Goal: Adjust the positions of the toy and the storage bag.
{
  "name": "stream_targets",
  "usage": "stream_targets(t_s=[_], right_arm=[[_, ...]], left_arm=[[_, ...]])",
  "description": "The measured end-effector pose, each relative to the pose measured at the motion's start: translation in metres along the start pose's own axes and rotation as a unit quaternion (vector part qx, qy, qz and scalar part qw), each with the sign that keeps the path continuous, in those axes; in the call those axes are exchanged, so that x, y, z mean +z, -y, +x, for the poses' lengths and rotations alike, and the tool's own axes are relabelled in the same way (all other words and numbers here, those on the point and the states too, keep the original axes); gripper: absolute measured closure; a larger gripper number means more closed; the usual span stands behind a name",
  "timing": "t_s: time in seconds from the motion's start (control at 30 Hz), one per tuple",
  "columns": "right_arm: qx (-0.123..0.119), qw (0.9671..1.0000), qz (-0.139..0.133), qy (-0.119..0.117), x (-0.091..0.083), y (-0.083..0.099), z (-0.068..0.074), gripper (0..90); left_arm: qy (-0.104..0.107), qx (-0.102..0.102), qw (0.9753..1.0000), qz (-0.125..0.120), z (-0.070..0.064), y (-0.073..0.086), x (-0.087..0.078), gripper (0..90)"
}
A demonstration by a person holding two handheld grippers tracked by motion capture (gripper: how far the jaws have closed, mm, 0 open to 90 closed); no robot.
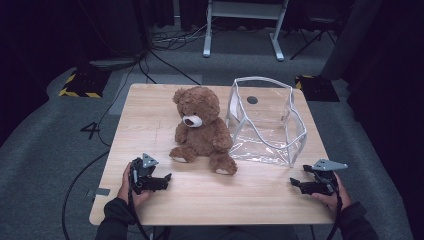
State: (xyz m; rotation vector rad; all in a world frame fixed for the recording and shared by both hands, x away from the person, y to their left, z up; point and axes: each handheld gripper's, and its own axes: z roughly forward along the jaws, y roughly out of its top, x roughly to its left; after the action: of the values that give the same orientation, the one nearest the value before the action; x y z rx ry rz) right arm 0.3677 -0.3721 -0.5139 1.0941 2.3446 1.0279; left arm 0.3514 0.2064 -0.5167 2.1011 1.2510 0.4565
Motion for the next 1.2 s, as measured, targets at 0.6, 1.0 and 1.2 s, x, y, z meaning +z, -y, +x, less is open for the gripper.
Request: stream_targets(t_s=[0.6,1.0,1.2], right_arm=[[0.000,1.0000,0.000,0.000,0.000,0.000,0.000,17.1],[0.000,1.0000,0.000,0.000,0.000,0.000,0.000,17.1],[0.000,1.0000,0.000,0.000,0.000,0.000,0.000,17.1]], left_arm=[[0.039,0.021,0.9987,-0.025,0.002,-0.005,-0.013,16.6],[0.028,0.029,0.9981,-0.048,0.002,-0.012,-0.026,16.2],[0.023,0.034,0.9979,-0.050,0.002,-0.017,-0.028,16.0]])
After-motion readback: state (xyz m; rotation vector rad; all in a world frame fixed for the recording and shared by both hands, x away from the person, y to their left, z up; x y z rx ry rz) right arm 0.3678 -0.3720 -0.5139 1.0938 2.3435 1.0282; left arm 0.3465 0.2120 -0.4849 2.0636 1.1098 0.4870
